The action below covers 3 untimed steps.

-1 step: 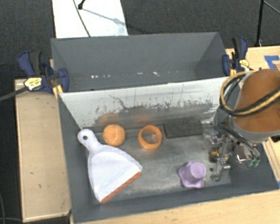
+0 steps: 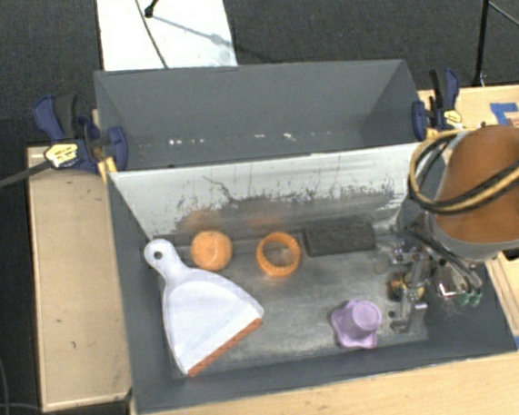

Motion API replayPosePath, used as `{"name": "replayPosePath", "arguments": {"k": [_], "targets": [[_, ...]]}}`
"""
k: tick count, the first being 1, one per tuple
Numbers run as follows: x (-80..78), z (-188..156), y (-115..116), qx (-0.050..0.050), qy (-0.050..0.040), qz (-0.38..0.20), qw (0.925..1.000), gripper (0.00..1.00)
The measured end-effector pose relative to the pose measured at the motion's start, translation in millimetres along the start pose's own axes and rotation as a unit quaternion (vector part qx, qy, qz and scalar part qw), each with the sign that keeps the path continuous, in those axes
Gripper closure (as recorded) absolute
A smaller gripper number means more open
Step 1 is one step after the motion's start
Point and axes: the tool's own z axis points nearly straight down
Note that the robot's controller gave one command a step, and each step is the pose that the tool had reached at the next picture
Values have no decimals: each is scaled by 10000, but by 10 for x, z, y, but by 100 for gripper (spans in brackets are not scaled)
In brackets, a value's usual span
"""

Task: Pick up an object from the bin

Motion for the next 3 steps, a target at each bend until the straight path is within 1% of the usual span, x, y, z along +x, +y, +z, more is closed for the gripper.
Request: {"name": "replayPosePath", "arguments": {"k": [1,2,3], "targets": [[-20,248,100,11,-40,-419,9991,0],[-55,876,241,-1,-16,-868,9962,0],[-53,934,371,-4,-6,-1933,9811,100]]}}
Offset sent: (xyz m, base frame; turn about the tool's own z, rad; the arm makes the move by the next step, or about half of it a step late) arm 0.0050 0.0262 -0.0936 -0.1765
